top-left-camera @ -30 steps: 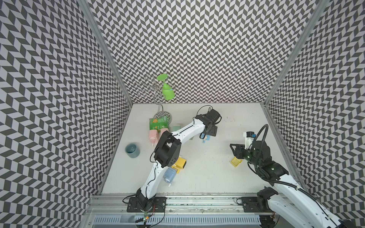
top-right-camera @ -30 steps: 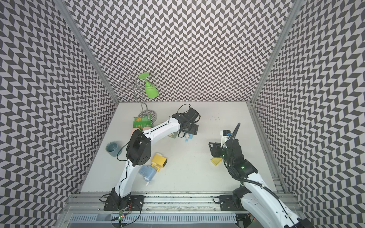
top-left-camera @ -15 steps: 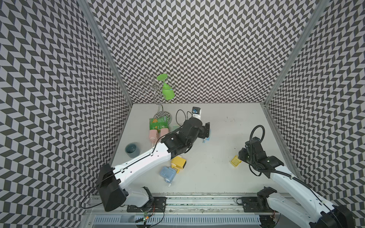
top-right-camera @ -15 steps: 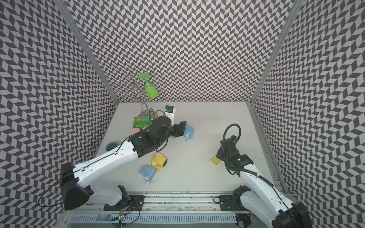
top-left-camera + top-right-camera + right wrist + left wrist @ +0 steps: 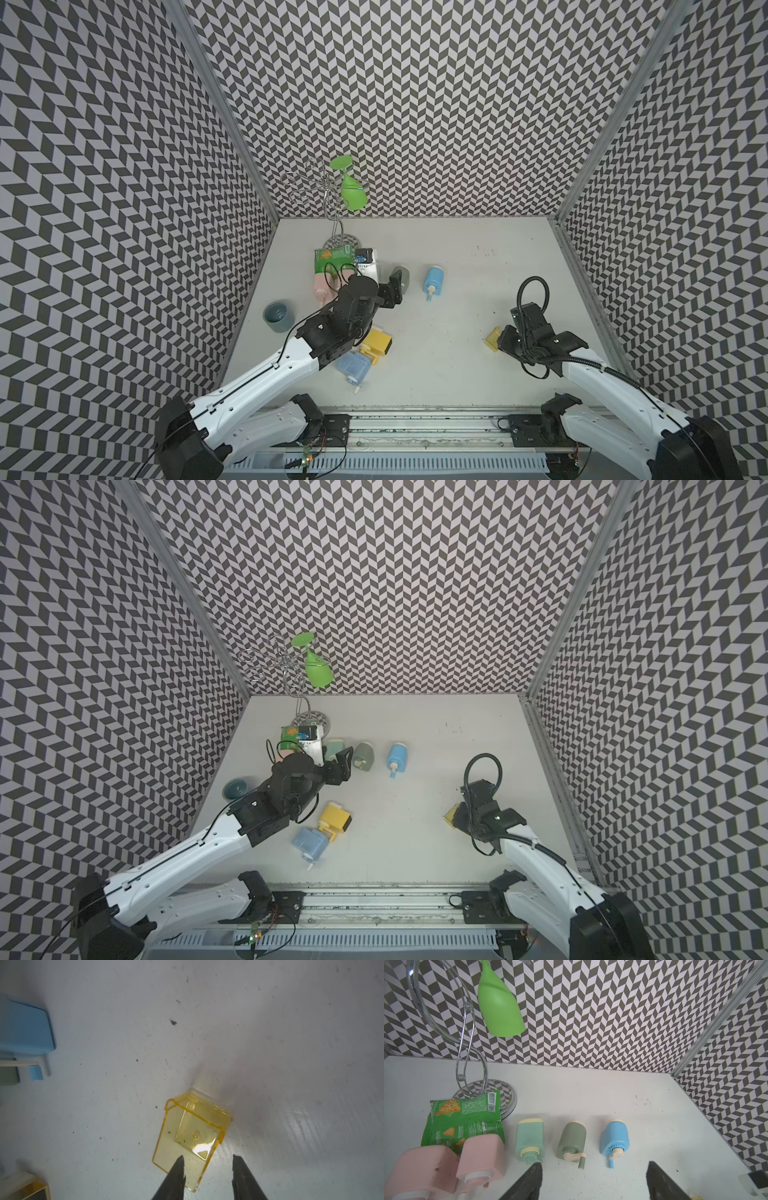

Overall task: Put the tray back into the pencil sharpener
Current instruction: Move the container to the center of the board.

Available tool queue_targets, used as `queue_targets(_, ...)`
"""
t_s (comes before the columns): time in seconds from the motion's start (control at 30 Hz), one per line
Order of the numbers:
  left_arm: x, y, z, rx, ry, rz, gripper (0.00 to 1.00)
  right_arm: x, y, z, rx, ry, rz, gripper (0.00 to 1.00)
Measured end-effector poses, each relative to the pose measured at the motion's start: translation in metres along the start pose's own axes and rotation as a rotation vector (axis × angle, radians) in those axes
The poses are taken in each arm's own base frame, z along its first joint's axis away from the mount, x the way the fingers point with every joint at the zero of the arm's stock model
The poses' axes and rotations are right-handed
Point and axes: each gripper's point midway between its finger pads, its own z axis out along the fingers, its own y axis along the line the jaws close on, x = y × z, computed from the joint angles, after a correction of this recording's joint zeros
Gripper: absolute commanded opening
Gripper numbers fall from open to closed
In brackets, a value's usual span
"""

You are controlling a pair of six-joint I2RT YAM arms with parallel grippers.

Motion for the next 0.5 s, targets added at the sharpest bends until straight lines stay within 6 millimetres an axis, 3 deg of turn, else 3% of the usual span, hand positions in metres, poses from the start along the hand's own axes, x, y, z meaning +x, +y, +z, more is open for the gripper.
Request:
queue_targets(0.23, -0.002, 0.000, -0.002, 0.011, -0.013, -0.017, 0.79, 0.009, 0.001, 0.009, -0.014, 0.037, 0.031, 0.23)
queue_targets(0.5, -0.002, 0.002, -0.004, 0.014, -0.022, -0.028, 0.79, 0.018, 0.022, 0.010, -0.084, 0.066, 0.053, 0.14)
